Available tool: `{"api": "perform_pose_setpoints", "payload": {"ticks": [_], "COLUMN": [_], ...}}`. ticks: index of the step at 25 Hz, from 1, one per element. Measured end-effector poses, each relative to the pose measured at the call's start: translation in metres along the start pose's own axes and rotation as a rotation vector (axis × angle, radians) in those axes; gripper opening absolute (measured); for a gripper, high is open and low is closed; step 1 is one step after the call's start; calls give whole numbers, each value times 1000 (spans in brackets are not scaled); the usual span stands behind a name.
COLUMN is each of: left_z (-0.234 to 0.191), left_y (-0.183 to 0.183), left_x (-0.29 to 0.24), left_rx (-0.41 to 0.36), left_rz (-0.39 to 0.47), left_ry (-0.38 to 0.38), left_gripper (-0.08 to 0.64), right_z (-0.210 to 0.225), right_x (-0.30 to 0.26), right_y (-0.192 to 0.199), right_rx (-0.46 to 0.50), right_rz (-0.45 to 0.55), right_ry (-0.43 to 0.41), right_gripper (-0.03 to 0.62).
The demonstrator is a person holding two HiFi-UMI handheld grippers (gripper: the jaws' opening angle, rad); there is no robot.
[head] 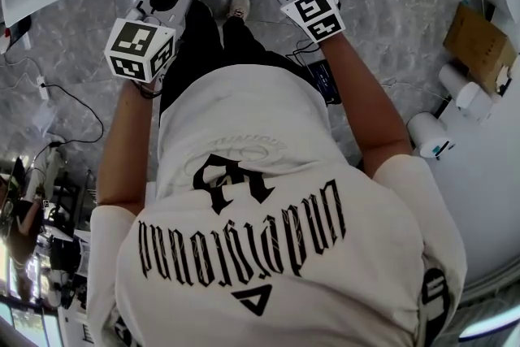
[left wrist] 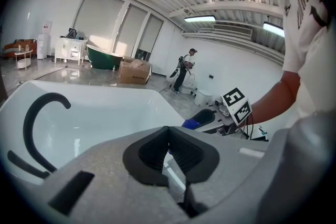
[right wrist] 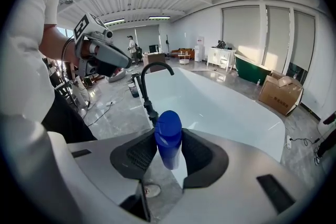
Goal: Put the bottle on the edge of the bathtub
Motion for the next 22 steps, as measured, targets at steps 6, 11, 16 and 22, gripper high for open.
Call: {"api": "perform_pose_setpoints", "payload": {"ticks": [6,11,16,22], "left_z": [-11,-15,-20,-20], "left_y": [20,31,40,45], "left_x": [-21,-36,-52,-64], "left_rx": [13,10,4,-1], "left_rz": [-53,-86,-120,-145], "left_ry": [17,35,48,57], "left_gripper": [14,15,15,15], "right_z": [7,10,11,13], "right_x": [-26,-44,-63,-74], "right_y": [19,30,41,42], "right_rx": [-6,-12,5,41], "right_rz": [-53,-81,-119,-133], "right_ry": [9,15,10,14], "right_gripper": [150,150,150,150]}}
Point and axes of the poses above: the fingertips, and each gripper's own axes: x backward along the fingers, z to its right, y out of its underside, the point moved 2 cm from there along x, backward along the fingers, and after that the axes turned 12 degrees about -z, right-handed, at the moved point
